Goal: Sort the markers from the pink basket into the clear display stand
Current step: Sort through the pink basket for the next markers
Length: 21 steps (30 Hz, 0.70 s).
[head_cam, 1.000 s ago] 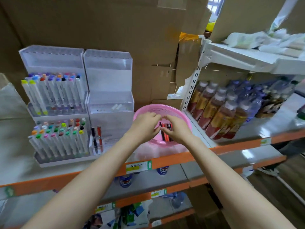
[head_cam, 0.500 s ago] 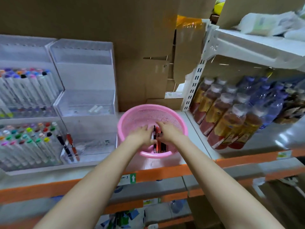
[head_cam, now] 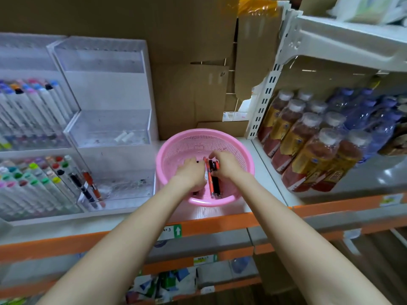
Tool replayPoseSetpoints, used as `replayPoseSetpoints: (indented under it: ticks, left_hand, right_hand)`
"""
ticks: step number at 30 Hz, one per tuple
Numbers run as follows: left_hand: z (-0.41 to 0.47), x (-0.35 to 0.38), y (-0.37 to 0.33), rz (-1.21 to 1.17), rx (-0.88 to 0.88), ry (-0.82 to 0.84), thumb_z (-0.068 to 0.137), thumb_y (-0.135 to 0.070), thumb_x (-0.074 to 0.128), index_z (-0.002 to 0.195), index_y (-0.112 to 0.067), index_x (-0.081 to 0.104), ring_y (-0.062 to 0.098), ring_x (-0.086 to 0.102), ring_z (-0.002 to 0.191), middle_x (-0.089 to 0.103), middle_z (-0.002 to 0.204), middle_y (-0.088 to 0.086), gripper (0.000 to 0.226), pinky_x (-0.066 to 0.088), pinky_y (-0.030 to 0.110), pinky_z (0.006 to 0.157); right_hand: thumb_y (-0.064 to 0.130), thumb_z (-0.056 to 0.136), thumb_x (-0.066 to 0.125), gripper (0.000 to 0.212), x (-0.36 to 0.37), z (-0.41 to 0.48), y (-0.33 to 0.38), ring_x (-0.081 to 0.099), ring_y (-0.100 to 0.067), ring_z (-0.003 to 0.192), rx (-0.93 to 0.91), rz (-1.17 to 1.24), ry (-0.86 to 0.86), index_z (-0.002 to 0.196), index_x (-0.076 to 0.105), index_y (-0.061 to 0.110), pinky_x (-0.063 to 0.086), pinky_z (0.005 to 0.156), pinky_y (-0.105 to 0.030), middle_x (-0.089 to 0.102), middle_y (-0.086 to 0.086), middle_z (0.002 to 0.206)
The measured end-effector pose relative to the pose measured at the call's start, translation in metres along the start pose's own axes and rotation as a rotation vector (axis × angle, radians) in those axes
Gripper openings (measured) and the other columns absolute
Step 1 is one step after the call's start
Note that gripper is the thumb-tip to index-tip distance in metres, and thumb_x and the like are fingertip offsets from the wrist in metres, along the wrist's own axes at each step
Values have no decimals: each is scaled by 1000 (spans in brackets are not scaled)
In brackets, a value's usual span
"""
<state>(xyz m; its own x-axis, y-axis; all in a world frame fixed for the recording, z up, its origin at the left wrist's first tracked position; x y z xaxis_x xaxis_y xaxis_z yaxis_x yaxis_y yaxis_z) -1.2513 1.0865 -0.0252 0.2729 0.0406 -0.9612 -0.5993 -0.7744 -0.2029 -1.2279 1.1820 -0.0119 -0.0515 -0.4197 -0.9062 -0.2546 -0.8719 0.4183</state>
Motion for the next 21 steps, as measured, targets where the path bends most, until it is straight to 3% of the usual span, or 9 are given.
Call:
replayPoseSetpoints:
  ticks: [3,6,8,10,14,16,19,21]
  left_hand:
    - [0,-3,4,-14,-24,-38,90,-12,52,114,-9,53,31,54,100,47,117,15,25,48,41,84]
    - [-3,-6,5,-31,-30,-63,93,-7,46,106,-7,57,32,60,90,52,111,16,17,51,41,78]
    - [-3,-9,5,-37,-22,-79,93,-3,44,104,-6,59,33,61,90,57,107,16,19,51,41,79]
    - [-5,-12,5,-82,-16,-70,91,-3,46,98,-5,60,34,62,90,63,102,17,16,51,41,78]
    - [-10,-20,8,-235,-55,-32,81,-3,58,78,-11,54,33,59,91,64,94,15,10,47,39,76]
    - [-9,-24,12,-317,-85,-57,81,-4,60,91,-8,58,32,59,93,63,97,14,11,48,40,79]
    - [-5,-29,19,-455,-113,-128,79,0,61,122,-8,47,28,61,91,61,104,12,45,51,39,70]
    - [-5,-35,20,-547,-85,-181,78,4,61,136,-13,42,27,62,95,60,119,10,64,49,31,67]
  right_hand:
    - [17,82,72,26,-5,-5,-9,52,-26,81,119,-18,-28,90,48,10,35,57,-31,54,-6,83]
    - [26,84,71,38,-2,-9,-12,49,-24,72,176,-27,17,66,39,15,28,47,-30,46,-2,64]
    - [25,83,73,35,-1,-9,-11,51,-24,76,179,15,64,68,42,15,34,56,-31,54,-6,73]
    - [20,80,75,26,3,-9,-10,51,-21,82,177,123,125,82,50,13,36,66,-30,57,-6,86]
    - [5,76,75,34,6,-7,-10,53,-20,88,169,249,147,96,50,18,38,67,-27,56,-3,95]
    - [0,75,73,38,2,-6,-9,55,-22,85,163,289,113,98,48,16,44,63,-29,55,-3,89]
    - [-7,74,71,57,-8,-6,-4,59,-24,72,132,399,57,119,44,14,54,68,-41,55,-6,77]
    - [-12,75,65,72,-17,-8,2,58,-21,65,67,444,13,134,39,20,55,62,-38,56,-4,75]
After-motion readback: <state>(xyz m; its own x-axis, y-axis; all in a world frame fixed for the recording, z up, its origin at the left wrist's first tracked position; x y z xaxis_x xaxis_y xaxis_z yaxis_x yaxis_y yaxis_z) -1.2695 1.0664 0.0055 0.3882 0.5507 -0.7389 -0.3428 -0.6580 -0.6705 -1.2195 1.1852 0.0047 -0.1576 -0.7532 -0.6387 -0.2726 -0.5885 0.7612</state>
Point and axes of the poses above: each hand's wrist, its own z-axis towards the middle knuckle, its own x-axis out of the palm, y = z × x, the point moved 8 cm from there along z, towards the middle knuckle
